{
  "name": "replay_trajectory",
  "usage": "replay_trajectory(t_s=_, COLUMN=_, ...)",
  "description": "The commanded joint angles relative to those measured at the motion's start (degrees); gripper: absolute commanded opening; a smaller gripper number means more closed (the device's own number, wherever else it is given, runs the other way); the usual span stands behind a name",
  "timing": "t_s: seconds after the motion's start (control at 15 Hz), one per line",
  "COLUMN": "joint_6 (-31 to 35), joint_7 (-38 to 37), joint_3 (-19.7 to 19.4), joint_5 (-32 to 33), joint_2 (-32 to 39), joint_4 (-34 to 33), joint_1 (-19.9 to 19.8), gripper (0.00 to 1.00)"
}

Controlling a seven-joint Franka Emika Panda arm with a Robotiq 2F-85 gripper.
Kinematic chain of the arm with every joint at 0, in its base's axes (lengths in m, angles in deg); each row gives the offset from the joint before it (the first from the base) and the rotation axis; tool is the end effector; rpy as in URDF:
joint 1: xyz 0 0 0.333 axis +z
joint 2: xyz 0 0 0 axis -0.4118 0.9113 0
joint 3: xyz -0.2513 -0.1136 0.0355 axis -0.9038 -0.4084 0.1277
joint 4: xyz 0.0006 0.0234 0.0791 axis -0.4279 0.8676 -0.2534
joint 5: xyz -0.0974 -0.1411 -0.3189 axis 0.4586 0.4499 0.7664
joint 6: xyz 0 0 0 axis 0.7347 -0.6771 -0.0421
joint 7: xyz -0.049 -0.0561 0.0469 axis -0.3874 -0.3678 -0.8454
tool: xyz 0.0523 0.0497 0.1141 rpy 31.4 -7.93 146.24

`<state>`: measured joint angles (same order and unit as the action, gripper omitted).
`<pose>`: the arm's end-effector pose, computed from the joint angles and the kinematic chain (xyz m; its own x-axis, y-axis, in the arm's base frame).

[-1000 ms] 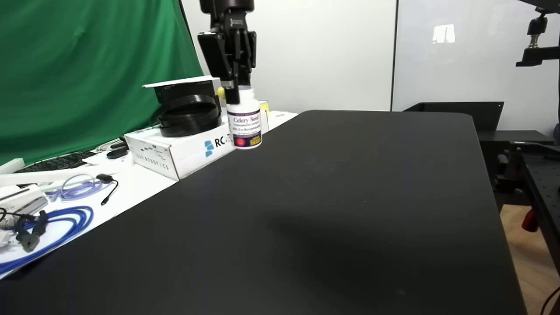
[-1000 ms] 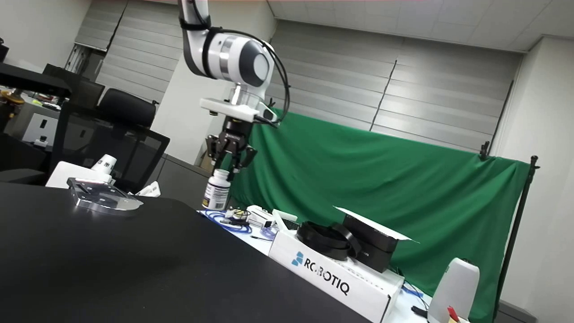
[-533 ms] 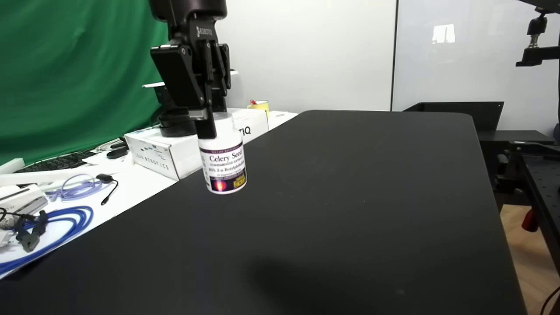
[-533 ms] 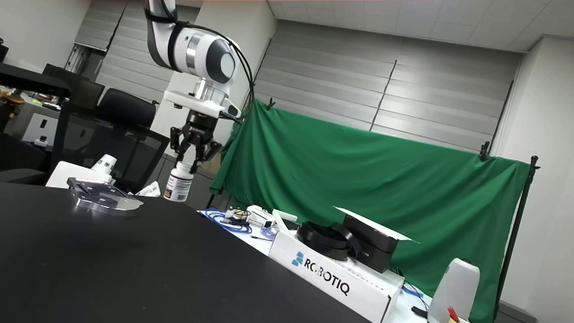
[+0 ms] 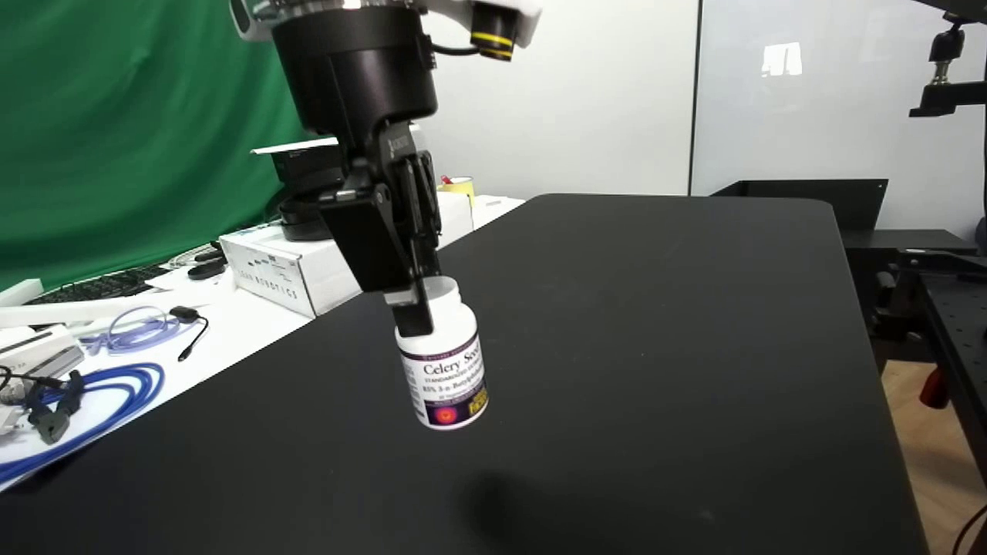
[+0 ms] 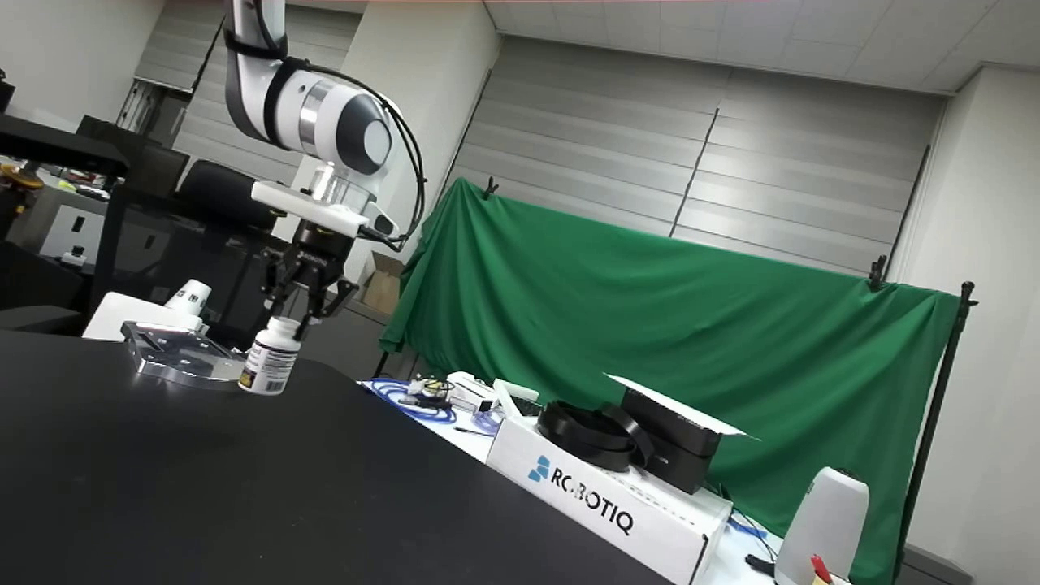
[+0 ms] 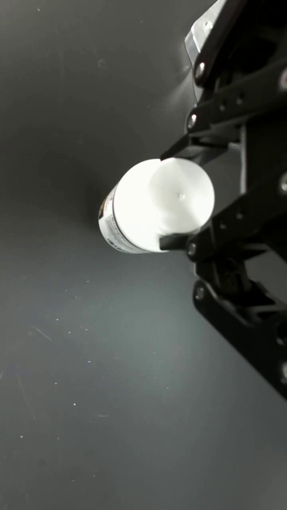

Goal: Move the bottle to the left

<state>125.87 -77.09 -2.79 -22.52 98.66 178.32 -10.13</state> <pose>0.4970 0.2414 0.2573 0.8543 0.5198 -0.0060 0.5198 -0.8543 -0.0016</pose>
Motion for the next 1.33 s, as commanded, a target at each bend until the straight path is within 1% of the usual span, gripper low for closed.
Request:
replay_trajectory(t_s=0.0, joint_6=1.14, joint_7=0.24, joint_3=-0.14, joint_5=0.81, joint_2=0.81, joint_4=2.06, joint_1=-0.03, gripper=0.20)
replay_trajectory(t_s=0.53, joint_6=3.34, joint_7=-0.71, joint_3=-1.07, joint_5=2.87, joint_2=2.55, joint_4=4.41, joint_1=0.13, gripper=0.20)
replay_trajectory(t_s=0.6, joint_6=2.83, joint_7=-0.59, joint_3=-1.07, joint_5=2.80, joint_2=2.33, joint_4=4.31, joint_1=0.06, gripper=0.70)
replay_trajectory(t_s=0.67, joint_6=2.41, joint_7=-0.40, joint_3=-1.00, joint_5=2.60, joint_2=1.92, joint_4=4.09, joint_1=-0.06, gripper=0.72)
replay_trajectory(t_s=0.8, joint_6=0.80, joint_7=-0.03, joint_3=-0.75, joint_5=1.76, joint_2=0.73, joint_4=3.37, joint_1=-0.43, gripper=0.84)
replay_trajectory(t_s=0.93, joint_6=-0.61, joint_7=0.76, joint_3=-0.45, joint_5=0.73, joint_2=-1.51, joint_4=2.82, joint_1=-1.01, gripper=0.97)
replay_trajectory(t_s=1.0, joint_6=-1.28, joint_7=0.85, joint_3=-0.49, joint_5=0.56, joint_2=-2.91, joint_4=2.60, joint_1=-1.20, gripper=1.00)
replay_trajectory(t_s=1.27, joint_6=-4.05, joint_7=1.92, joint_3=-0.77, joint_5=-0.62, joint_2=-9.10, joint_4=2.46, joint_1=-2.38, gripper=1.00)
